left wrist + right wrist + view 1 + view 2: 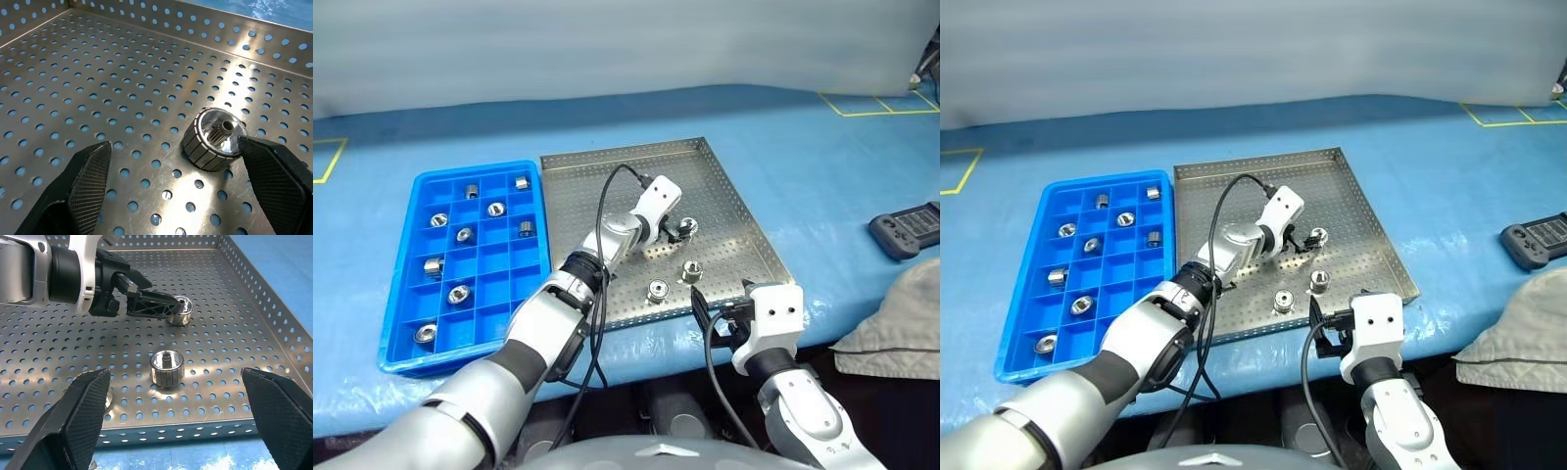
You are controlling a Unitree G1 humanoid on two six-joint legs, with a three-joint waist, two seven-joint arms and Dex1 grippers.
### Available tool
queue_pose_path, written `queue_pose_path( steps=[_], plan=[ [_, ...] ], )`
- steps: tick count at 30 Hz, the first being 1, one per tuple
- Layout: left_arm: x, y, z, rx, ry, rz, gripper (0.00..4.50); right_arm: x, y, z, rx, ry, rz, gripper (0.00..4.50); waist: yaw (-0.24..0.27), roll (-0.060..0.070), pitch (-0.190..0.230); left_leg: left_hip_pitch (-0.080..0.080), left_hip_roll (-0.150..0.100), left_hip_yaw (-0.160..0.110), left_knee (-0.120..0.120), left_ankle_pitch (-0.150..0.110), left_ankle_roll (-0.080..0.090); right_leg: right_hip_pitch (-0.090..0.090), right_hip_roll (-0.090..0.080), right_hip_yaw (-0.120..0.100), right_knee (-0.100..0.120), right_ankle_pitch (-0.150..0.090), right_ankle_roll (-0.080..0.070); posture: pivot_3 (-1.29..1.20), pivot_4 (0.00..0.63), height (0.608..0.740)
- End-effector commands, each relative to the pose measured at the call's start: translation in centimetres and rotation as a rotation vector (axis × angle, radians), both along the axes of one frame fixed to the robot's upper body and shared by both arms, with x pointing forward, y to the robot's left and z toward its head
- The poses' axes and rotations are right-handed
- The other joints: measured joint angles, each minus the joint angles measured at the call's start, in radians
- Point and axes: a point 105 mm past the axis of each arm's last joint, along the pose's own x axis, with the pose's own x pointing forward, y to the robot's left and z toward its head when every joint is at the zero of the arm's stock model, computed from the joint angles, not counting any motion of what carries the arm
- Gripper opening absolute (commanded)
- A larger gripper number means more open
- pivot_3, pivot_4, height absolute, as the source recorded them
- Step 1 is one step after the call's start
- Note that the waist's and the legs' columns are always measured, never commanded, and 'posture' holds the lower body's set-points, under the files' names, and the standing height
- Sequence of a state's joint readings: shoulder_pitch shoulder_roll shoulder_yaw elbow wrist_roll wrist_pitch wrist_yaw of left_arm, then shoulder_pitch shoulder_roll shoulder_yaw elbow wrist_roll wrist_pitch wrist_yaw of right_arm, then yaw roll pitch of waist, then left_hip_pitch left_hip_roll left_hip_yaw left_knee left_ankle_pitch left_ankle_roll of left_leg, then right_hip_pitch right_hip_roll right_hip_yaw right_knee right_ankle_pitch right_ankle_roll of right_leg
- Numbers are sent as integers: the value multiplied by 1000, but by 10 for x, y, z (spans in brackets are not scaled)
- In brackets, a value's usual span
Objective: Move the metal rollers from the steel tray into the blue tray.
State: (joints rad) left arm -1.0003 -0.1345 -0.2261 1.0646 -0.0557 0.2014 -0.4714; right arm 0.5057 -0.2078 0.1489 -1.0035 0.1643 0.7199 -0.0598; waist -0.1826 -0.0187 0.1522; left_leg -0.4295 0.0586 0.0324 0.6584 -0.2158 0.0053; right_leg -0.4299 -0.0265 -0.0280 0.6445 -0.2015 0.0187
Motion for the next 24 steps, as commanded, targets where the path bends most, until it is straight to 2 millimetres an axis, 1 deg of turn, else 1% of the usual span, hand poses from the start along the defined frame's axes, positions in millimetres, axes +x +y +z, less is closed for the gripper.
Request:
queue_pose_path(
  steps=[1,2,4,7,9,12,15,17,22,24],
  plan=[
    [-25,-52,41,-143,-72,-185,4466,-2,2,15,6,-67,-4,4500,-8,0,0,0,0,0,0,0,0,0,0,0,0,0,0,-351,150,740],
    [-23,-47,44,-142,-84,-187,4466,-2,2,15,8,-66,-5,4500,-11,0,0,0,0,0,0,0,0,0,0,0,0,0,0,-351,150,740],
    [-16,-26,55,-149,-124,-182,4466,-3,4,14,15,-61,-2,4500,-19,0,0,0,0,-1,-1,0,0,0,0,1,0,0,0,-335,150,740],
    [-12,-2,70,-159,-162,-181,4466,-4,6,12,22,-53,11,4500,-31,1,0,2,0,0,-2,0,0,0,0,3,0,0,0,-310,150,740],
    [-19,14,80,-157,-181,-244,4466,-3,9,12,26,-45,27,4500,-44,1,0,4,1,1,-3,0,0,0,1,5,1,0,0,-295,150,740],
    [-35,34,85,-117,-202,-339,4466,-2,11,12,29,-40,45,4500,-53,1,0,8,1,2,-4,0,0,0,3,9,4,0,0,-273,150,740],
    [-51,60,82,-31,-214,-420,4466,-1,14,11,35,-30,67,4500,-48,1,0,12,0,2,-6,0,0,2,3,11,5,-1,-1,-226,150,740],
    [-57,69,78,-11,-182,-425,4466,0,16,10,41,-22,83,4500,-39,1,0,13,1,3,-7,0,0,2,2,13,5,-1,-1,-204,150,740],
    [-74,78,61,54,-123,-497,4466,7,23,9,49,-20,126,4500,0,0,0,13,0,5,-7,0,0,1,1,15,4,-1,0,-184,150,740],
    [-76,80,55,92,-125,-514,4466,8,24,10,50,-19,131,4500,13,0,0,13,-3,5,-8,0,0,1,1,15,4,-1,0,-184,150,740]
  ],
)
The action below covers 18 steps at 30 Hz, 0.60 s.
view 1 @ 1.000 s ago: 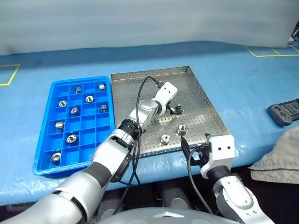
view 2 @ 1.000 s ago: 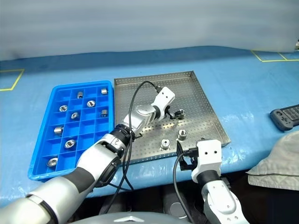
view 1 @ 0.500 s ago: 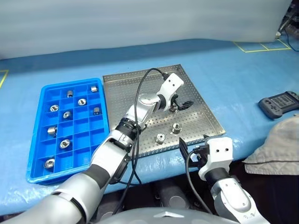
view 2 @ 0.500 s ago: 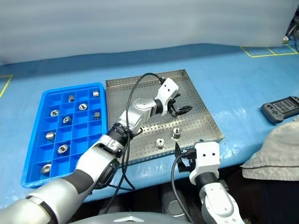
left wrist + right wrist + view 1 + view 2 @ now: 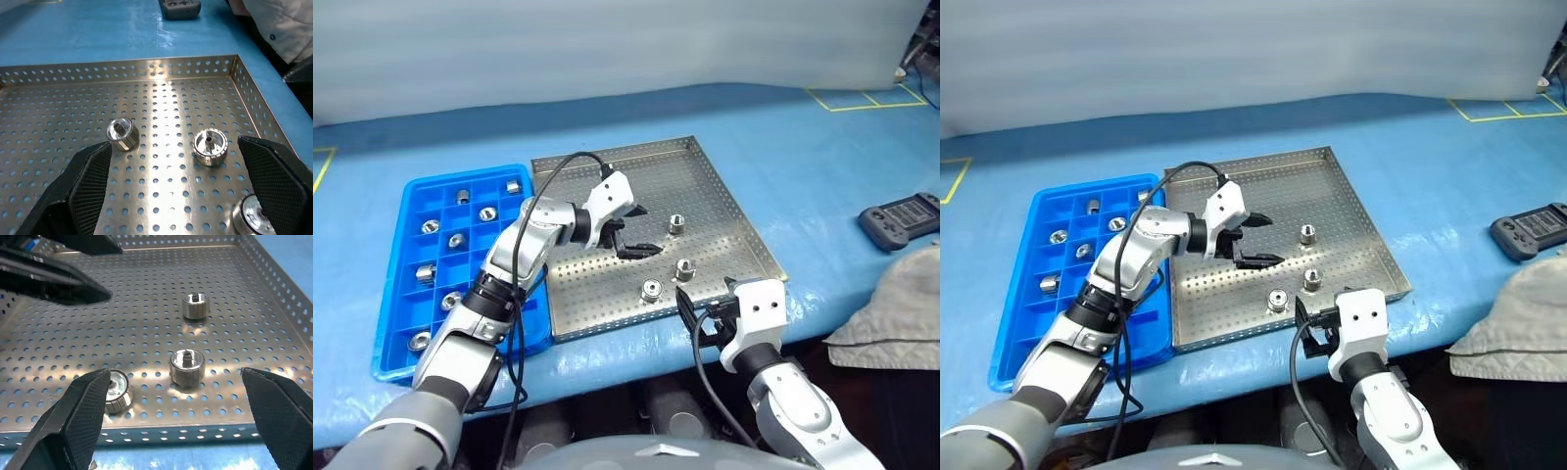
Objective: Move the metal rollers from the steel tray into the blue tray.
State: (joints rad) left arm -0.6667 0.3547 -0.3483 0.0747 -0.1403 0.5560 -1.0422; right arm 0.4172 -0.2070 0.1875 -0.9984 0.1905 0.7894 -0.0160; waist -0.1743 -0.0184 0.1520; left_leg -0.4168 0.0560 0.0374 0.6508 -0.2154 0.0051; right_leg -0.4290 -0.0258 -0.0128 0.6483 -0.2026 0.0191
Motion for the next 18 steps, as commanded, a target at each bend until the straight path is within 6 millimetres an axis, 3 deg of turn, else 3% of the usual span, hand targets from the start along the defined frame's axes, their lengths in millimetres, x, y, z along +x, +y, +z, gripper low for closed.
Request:
queue_pose_path(
  steps=[1,8,18],
  plan=[
    [-8,-4,5,18,-46,-59,4466,0,3,6,16,-19,18,4500,15,0,0,0,0,0,0,0,0,0,0,0,0,0,0,-184,150,740],
    [-14,-9,-17,99,-76,-126,4466,-3,4,6,20,-10,34,4500,56,0,0,0,0,1,0,0,0,-1,0,1,0,0,0,-184,150,740],
    [-26,-11,-41,215,-98,-277,4466,-14,-8,1,-9,12,0,4500,61,0,0,0,0,1,0,0,0,-1,0,1,0,0,0,-224,150,740]
  ],
)
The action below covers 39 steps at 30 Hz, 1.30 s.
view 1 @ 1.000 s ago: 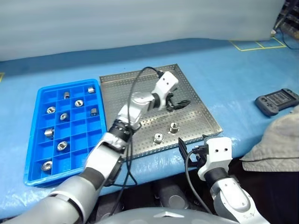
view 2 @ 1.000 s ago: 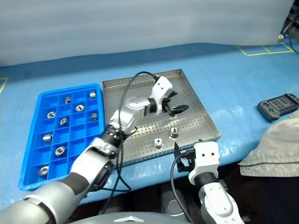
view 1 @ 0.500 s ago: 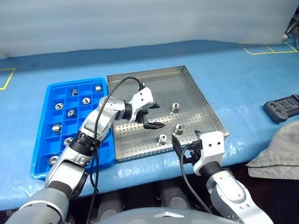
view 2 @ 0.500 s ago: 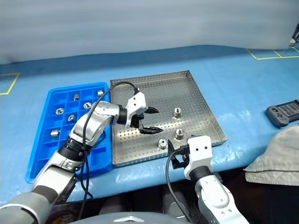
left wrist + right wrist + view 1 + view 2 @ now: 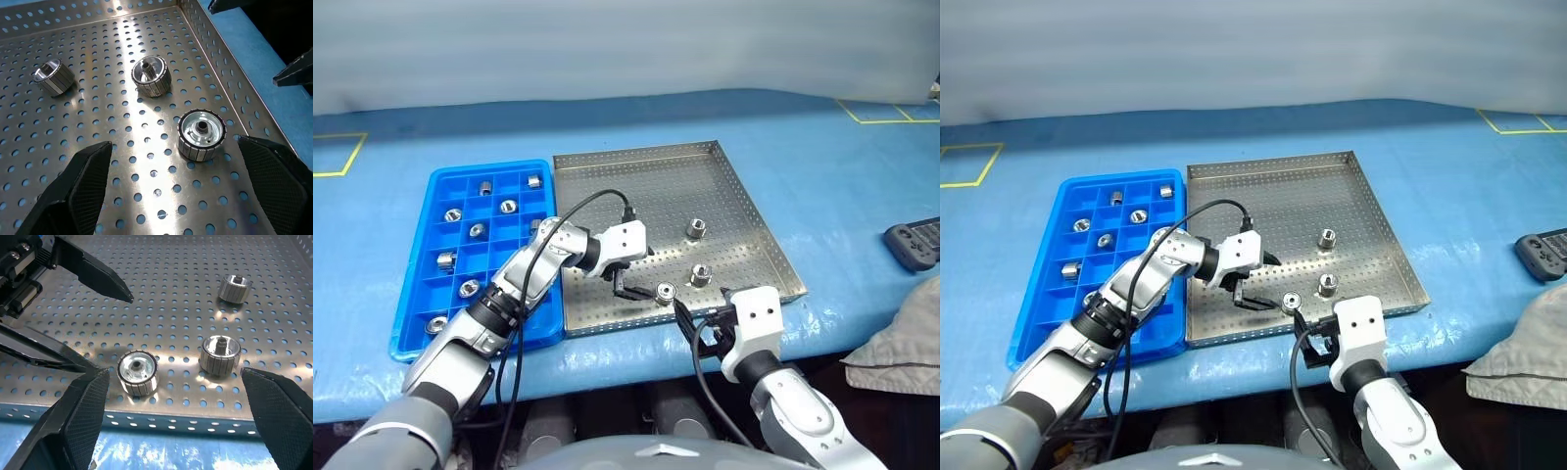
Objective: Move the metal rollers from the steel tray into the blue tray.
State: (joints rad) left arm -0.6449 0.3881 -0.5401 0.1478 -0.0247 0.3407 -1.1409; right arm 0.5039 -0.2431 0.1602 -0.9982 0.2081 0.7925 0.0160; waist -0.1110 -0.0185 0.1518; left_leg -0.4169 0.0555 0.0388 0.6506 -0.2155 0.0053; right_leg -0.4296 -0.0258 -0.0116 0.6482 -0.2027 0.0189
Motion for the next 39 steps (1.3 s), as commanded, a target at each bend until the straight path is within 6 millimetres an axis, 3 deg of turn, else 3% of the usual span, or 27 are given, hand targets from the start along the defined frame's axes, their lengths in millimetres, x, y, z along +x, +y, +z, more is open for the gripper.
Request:
queue_pose_path(
  steps=[1,6,13,20,23,30,34,39],
  plan=[
    [-1,-2,0,26,-45,-60,4466,-1,-1,17,13,-80,-11,4500,-4,0,0,0,0,0,0,0,0,0,0,0,0,0,0,-236,150,740],
    [-5,-6,-8,46,-61,-108,4466,-3,-2,17,14,-79,-26,4500,-12,0,0,0,0,0,0,0,0,0,0,0,0,0,0,-245,150,740],
    [2,-29,-11,1,-123,-84,4466,-3,-1,17,14,-80,-28,4500,-14,0,0,0,0,0,0,0,0,0,-1,0,0,0,0,-254,150,740],
    [-4,-43,-20,-4,-114,-122,4466,-1,-2,18,7,-88,-33,4500,-25,0,0,0,0,0,0,0,0,0,0,0,0,0,0,-259,150,740],
    [-9,-42,-23,17,-91,-143,3923,0,-2,19,6,-91,-32,4500,-25,0,0,0,0,0,0,0,0,0,0,0,0,0,0,-263,150,740],
    [-9,-32,-24,47,-77,-140,1709,1,-1,18,3,-88,-27,4500,-31,0,0,0,0,0,0,0,0,0,0,0,0,0,0,-243,150,740],
    [-10,-27,-17,25,-63,-135,1697,3,3,19,-3,-85,-1,4500,-31,0,0,0,0,0,0,0,0,0,0,0,0,0,0,-224,150,740],
    [15,-32,31,-249,-16,124,1697,9,9,23,-1,-106,47,4500,-20,0,0,0,0,0,0,0,1,0,0,0,0,0,0,-181,150,740]
  ],
)
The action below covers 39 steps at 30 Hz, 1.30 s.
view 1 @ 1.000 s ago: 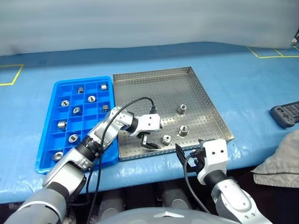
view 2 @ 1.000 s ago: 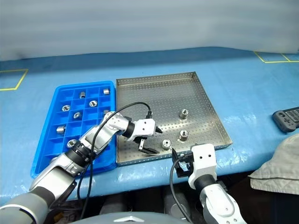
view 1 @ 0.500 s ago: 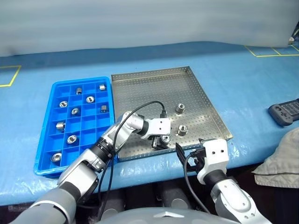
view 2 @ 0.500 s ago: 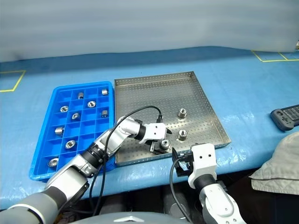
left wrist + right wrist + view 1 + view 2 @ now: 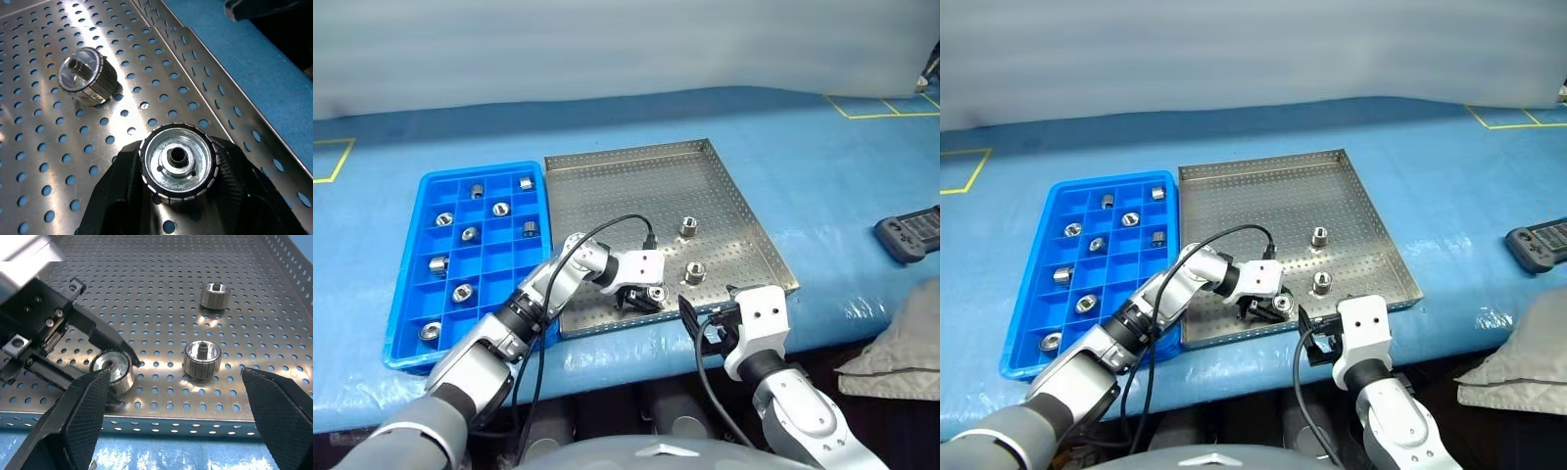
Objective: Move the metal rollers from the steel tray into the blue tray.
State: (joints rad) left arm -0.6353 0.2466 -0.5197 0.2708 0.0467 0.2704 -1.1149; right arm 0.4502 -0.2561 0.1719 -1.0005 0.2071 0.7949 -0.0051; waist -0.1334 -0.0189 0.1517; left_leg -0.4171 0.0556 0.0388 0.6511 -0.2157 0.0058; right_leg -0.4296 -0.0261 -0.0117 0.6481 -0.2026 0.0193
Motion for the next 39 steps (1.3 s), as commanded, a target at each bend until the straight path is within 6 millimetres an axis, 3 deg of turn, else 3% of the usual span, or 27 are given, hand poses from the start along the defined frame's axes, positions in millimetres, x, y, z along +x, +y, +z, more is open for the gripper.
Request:
queue_pose_path(
  steps=[1,6,14,25,39],
  plan=[
    [23,-3,55,-261,-24,201,1697,3,8,16,12,-64,52,4500,7,0,0,0,0,0,0,0,0,0,0,0,0,0,0,-170,150,740],
    [54,33,95,-483,-50,601,1697,14,21,21,16,-90,141,4500,22,0,0,0,0,0,0,0,0,1,1,0,-1,1,2,-89,150,740],
    [53,92,112,-538,-180,930,1697,34,43,27,-30,-132,322,4500,92,-1,0,1,-1,-1,0,0,0,2,2,0,0,1,2,52,150,740],
    [41,150,89,-440,-241,1240,1697,49,64,29,-53,-150,475,4500,173,-2,1,-1,-2,-2,0,0,1,2,1,-1,-3,2,3,170,150,740],
    [23,172,51,-309,-152,1386,1697,45,76,23,-29,-130,535,4500,189,-3,0,-2,-2,-3,1,0,1,2,0,-2,-4,2,2,195,150,740]
  ],
)
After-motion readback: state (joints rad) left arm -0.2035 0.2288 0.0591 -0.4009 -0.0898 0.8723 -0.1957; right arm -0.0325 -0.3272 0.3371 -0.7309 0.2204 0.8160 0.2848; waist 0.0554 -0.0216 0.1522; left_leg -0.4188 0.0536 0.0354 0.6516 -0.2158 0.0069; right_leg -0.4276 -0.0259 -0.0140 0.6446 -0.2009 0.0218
